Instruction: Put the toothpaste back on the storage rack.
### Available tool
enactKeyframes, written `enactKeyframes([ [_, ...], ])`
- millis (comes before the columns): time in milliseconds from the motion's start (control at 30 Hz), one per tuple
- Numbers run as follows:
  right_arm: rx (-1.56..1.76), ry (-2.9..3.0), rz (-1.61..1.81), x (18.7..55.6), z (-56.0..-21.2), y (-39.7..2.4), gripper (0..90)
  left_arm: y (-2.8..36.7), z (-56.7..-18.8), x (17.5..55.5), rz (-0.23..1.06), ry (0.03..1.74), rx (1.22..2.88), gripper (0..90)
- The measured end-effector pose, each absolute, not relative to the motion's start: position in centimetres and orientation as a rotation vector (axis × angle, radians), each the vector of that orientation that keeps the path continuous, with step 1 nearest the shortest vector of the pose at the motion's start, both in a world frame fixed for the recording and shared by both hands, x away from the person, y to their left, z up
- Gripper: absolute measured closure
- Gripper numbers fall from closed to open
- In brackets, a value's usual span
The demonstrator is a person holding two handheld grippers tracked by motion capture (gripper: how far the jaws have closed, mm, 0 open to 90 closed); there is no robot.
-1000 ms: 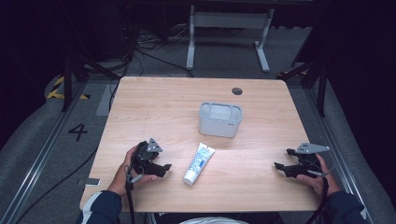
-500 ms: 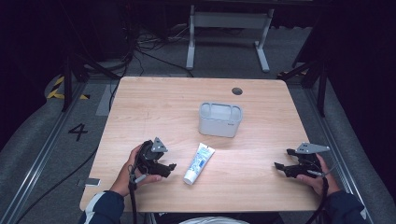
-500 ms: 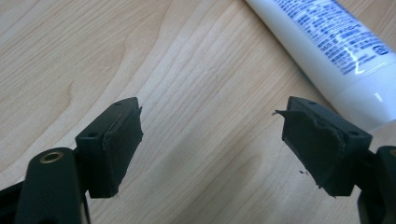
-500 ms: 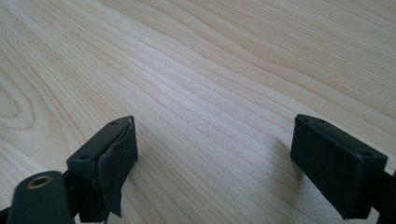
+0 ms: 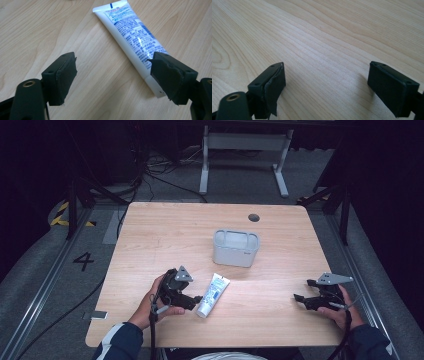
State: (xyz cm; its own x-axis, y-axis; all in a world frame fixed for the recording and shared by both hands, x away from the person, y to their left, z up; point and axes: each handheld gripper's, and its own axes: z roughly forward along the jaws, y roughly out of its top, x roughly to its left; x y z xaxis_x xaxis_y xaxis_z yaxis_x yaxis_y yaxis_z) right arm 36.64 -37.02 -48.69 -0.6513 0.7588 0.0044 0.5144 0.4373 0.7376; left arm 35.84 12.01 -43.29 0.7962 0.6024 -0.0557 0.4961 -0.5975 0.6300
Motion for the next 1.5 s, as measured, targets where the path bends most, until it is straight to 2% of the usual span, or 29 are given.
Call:
enactKeyframes([
  [400, 1.090, 2.366, 1.044, 36.6, -48.7, -37.0, 14.9, 8.8, -43.5, 36.8, 0.188, 0.777, 2.391, 22.0],
  [867, 1.089, 2.366, 1.045, 36.6, -48.7, -37.0, 14.9, 5.8, -43.8, 38.2, 0.194, 0.885, 2.449, 22.5],
  [1267, 1.087, 2.368, 1.046, 36.7, -48.7, -37.0, 15.0, 3.8, -45.4, 39.7, 0.118, 0.959, 2.520, 22.1],
  [1500, 1.085, 2.369, 1.046, 36.7, -48.7, -37.0, 15.0, 3.3, -45.7, 40.3, 0.160, 0.968, 2.541, 19.1],
])
